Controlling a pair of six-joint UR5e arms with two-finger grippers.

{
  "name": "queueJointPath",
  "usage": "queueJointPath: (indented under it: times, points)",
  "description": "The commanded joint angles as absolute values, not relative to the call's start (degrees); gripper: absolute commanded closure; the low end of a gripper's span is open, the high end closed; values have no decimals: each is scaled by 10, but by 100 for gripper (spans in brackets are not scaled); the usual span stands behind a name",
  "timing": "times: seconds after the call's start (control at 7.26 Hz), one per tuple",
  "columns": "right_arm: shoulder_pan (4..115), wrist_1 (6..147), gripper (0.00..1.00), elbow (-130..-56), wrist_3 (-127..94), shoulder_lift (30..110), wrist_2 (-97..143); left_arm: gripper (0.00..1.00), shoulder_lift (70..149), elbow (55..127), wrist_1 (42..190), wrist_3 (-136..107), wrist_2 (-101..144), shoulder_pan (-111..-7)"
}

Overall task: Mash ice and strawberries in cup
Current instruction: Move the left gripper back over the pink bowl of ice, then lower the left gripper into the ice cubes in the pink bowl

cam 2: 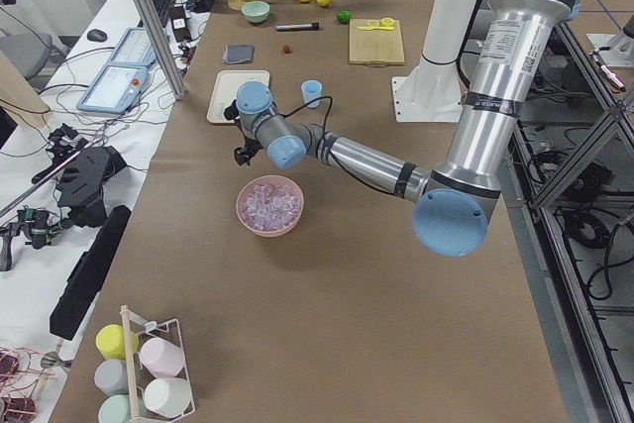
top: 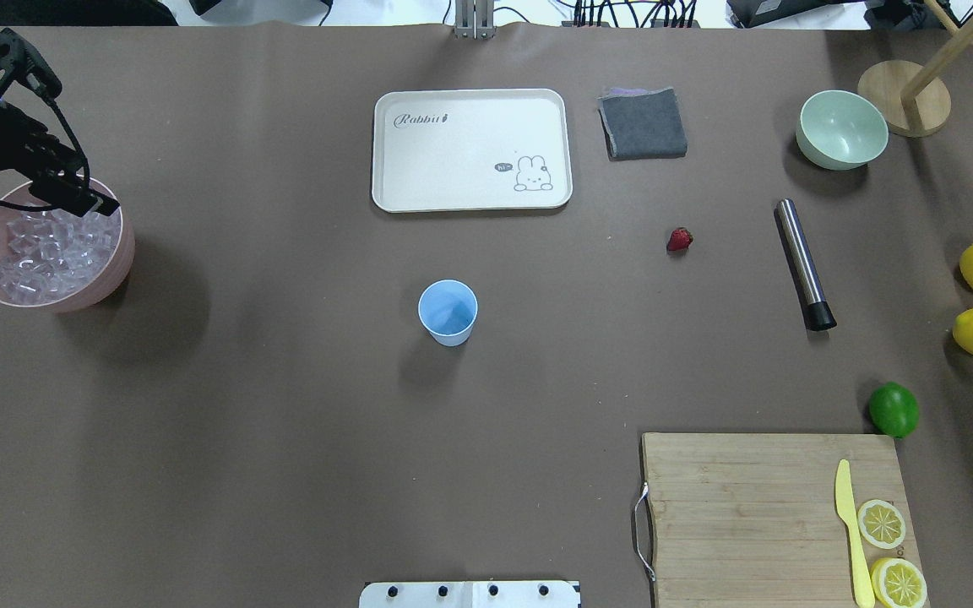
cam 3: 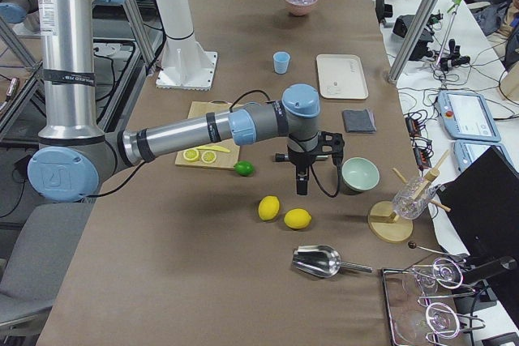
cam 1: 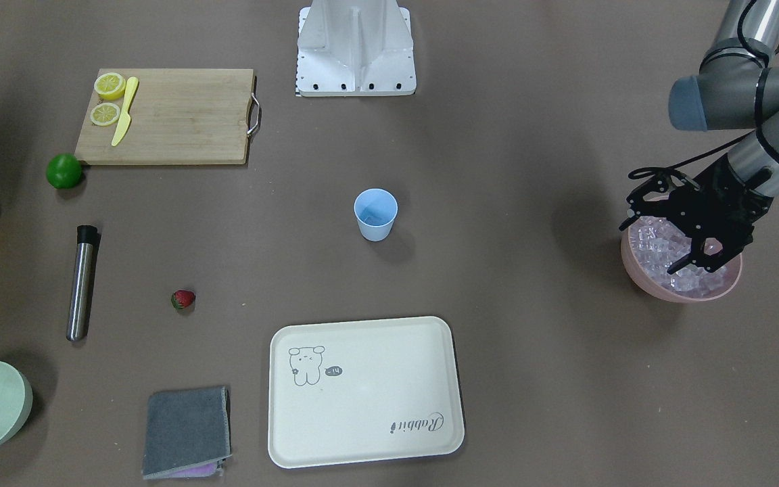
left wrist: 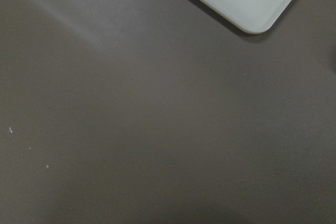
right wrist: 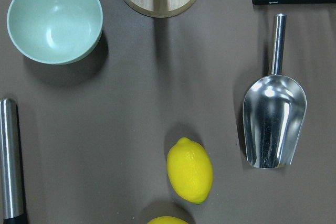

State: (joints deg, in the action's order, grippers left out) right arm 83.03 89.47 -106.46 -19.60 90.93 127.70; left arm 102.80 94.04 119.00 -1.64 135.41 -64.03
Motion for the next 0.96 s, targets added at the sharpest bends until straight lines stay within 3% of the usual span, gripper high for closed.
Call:
queueJointPath:
  times: [0.0, 0.83]
  points:
    - [831, 895, 0, -1060, -195, 907, 1276, 3, 988, 940, 1191, -13, 1316, -637]
    - [831, 895, 0, -1060, -195, 912, 1274, 3, 981, 904, 1192, -124, 1278, -611]
